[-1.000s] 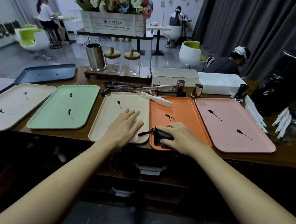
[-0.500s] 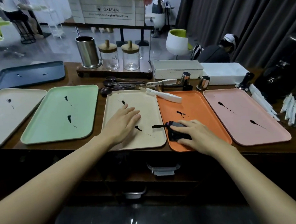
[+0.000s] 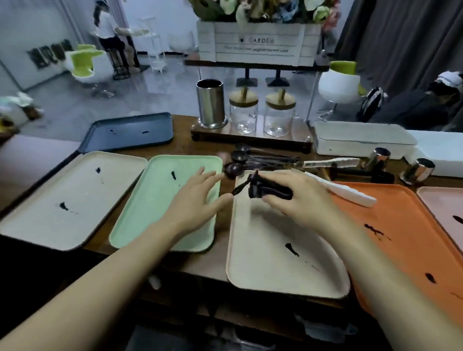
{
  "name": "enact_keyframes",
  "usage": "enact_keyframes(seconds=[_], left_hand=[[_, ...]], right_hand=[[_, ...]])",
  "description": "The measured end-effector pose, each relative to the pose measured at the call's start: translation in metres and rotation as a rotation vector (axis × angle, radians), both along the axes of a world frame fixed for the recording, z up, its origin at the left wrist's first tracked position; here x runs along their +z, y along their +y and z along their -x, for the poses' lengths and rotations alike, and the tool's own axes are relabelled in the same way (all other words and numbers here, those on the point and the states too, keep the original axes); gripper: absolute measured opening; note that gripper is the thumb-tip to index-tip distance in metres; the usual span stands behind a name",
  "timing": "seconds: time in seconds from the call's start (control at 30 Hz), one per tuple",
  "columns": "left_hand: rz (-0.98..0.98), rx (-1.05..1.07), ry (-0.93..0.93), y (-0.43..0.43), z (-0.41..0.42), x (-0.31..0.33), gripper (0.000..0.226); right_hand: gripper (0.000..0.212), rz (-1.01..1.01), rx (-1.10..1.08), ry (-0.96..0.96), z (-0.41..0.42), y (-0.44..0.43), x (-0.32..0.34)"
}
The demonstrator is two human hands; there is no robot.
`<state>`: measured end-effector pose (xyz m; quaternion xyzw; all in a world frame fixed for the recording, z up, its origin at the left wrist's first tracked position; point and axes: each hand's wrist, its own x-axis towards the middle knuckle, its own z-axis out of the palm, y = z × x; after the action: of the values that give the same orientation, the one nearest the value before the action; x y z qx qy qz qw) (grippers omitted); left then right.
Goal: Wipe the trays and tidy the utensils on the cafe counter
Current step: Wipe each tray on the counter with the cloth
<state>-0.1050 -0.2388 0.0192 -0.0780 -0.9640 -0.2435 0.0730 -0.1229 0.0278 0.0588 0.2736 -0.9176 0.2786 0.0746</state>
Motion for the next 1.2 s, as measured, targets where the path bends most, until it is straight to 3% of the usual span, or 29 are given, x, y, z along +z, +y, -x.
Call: enact_keyframes(seconds=[0.4, 0.73, 0.8, 0.93, 1.1, 1.2], left_hand=[[0.02, 0.359, -0.002, -0.197, 0.023, 0.017, 0.07], [0.003, 0.349, -0.074, -0.383, 0.144, 0.007, 0.073], [-0.006, 0.336, -0.113, -0.413, 0.168, -0.001, 0.077], [0.011, 0.29, -0.252, -0.462, 0.202, -0.024, 0.099], [0.052, 0.245, -0.202, -0.475, 0.213, -0.051, 0.096], [0.044, 0.242, -0.171, -0.473, 0.211, -0.052, 0.093]], right_hand=[[0.049, 0.058, 0.212, -0.038, 0.108, -0.246, -0.015], [0.047, 0.044, 0.084, -0.008, 0.213, -0.416, -0.012], [0.047, -0.035, 0.079, -0.016, 0.228, -0.454, -0.022], [0.042, -0.412, 0.145, -0.021, 0.238, -0.498, -0.055], [0.047, -0.473, 0.235, 0.1, 0.25, -0.516, -0.081], [0.042, -0.53, 0.163, 0.148, 0.272, -0.538, -0.084]])
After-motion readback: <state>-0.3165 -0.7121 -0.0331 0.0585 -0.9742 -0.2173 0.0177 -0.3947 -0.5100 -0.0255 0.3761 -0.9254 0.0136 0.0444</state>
